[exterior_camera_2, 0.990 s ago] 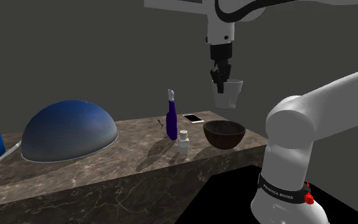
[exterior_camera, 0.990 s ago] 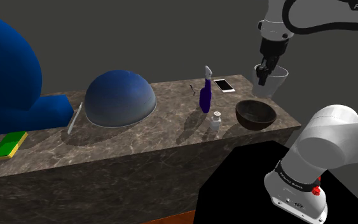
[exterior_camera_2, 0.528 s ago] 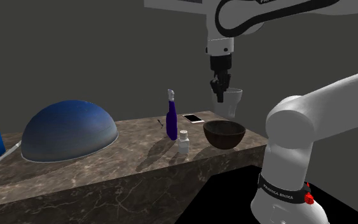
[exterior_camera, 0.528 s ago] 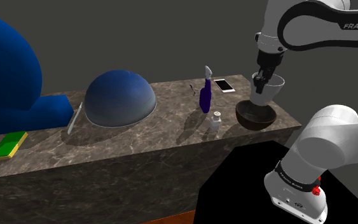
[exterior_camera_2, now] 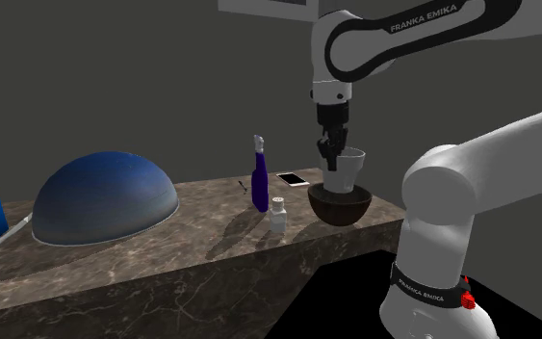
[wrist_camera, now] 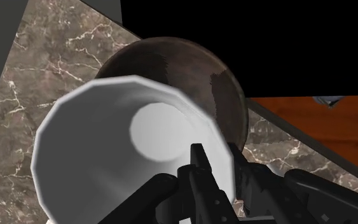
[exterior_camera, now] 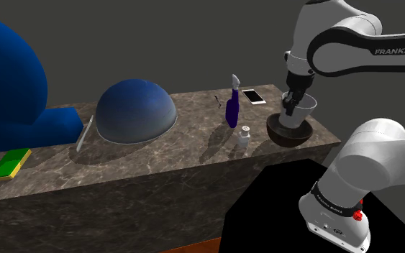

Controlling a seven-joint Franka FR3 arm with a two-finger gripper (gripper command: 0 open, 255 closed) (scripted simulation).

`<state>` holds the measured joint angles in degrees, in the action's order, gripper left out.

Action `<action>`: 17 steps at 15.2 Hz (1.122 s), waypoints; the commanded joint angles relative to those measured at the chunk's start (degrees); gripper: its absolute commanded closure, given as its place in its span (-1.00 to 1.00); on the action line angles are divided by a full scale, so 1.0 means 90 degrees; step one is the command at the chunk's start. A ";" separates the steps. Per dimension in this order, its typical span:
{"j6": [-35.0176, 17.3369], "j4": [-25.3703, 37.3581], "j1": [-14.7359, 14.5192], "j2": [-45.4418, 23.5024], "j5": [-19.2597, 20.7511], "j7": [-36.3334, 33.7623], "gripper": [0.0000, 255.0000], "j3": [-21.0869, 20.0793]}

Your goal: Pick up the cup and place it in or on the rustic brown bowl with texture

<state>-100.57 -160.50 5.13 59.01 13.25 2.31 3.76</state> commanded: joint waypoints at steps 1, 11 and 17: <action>-0.0143 -0.0148 0.0013 0.0012 0.0028 -0.0013 1.00 0.0023; -0.0143 -0.0148 0.0013 0.0012 0.0028 -0.0012 -1.00 0.0024; 0.0468 0.0499 -0.0065 -0.0033 -0.0124 -0.0003 -1.00 -0.0122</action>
<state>-98.30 -157.73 4.75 58.56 12.58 2.25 3.11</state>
